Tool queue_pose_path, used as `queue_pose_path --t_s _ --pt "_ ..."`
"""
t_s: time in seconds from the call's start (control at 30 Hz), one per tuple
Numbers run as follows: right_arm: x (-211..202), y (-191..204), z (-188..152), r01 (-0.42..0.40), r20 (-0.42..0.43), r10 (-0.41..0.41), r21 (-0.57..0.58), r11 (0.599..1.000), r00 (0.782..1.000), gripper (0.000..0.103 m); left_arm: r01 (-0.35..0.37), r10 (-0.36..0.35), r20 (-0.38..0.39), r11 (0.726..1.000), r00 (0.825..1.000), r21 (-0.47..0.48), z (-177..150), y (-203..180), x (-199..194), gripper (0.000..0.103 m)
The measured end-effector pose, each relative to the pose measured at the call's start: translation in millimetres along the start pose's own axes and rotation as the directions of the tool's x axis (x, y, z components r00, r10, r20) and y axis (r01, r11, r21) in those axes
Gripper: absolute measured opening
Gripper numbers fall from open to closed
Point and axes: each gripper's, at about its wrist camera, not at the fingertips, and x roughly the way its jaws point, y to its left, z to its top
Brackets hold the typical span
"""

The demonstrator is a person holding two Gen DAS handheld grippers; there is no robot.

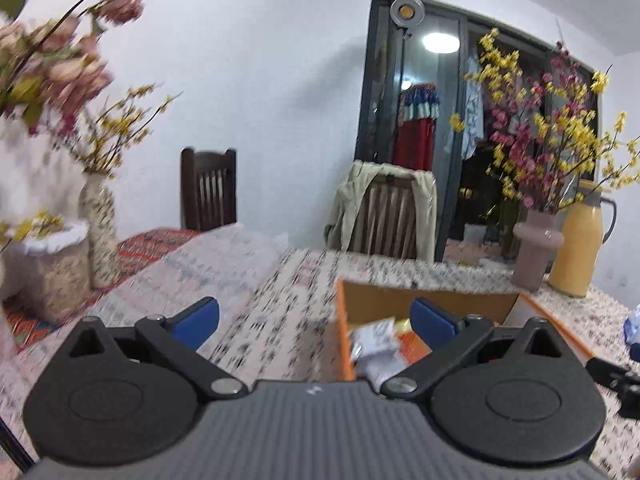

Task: Organize snacks
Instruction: 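Move both grippers back from the box toward the snack pile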

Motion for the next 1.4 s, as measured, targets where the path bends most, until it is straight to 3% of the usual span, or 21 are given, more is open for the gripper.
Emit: queue_pose_path --t_s 0.5,1.4 --pt "11 -21 -55 0.036 -0.19 -0.03 0.029 0.999 0.981 0.103 -0.11 0.105 -0.154 0.994 0.982 -0.023 -65 40 21 0.103" --pt "21 -26 -56 0.035 -0.214 -0.017 0.077 0.996 0.977 0.103 -0.025 0.012 -0.133 0.996 0.991 -0.091 -68 47 17 0.103"
